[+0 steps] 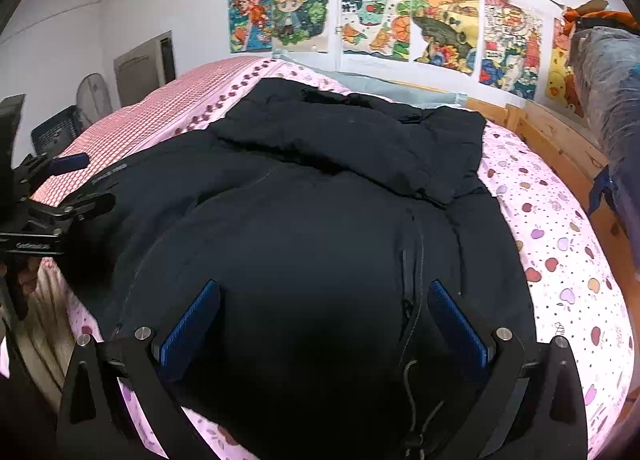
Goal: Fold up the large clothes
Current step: 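Move both tools over the folded black jacket toward its sides, then close both tools on the jacket's side edges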
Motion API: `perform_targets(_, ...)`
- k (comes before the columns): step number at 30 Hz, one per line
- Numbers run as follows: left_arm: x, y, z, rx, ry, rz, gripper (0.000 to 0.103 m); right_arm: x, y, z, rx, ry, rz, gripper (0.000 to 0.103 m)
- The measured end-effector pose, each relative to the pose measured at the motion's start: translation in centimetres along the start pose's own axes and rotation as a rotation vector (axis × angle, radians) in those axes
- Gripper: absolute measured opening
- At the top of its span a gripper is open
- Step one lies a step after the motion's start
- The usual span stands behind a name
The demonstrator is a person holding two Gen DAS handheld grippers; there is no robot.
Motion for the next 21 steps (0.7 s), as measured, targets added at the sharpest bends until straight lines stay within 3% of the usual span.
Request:
perform_targets(2, -0.3, 0.0, 0.1, 0.004, 0.017, 0.004, 0.103, -0.3, -0.3, 0.2, 0.015, -0.021, -0.004, 0.102)
perform_targets(5, -0.9, -0.9, 0.3, -0.050, 0.032, -0.015, 0.103, -1.0, -0.7, 0.6, 0.069, -0.052, 0.007, 0.102)
perform_targets(10, -2.4, -1.8, -0.1, -0.108, 0.095, -0.039, 0.103, -2.8, -1.2, 1.1, 0.203, -0.049, 0.050, 0.102)
perform_targets(16, -3.6, -2.7, -1.2, -0.168, 0.167, -0.055, 0.103, -4.0, -1.7, 2.4, 0.220, -0.151, 0.068, 0.102)
perform_targets(21, -4.0, -2.5, -1.5, -0.148, 0.153, -0.024, 0.103, -4.1, -2.1, 3.0, 0.211, -0.181, 0.070, 0.102)
Point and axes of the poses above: each gripper's, at about its wrist camera, not at the fingertips, and y roughly the way its jaws point, z to its left, x to its top, the point moved 5 cm from there along y, roughly the way its jaws point, and after that the axes turned 3 degrees about -z, right-handed, at the moved point
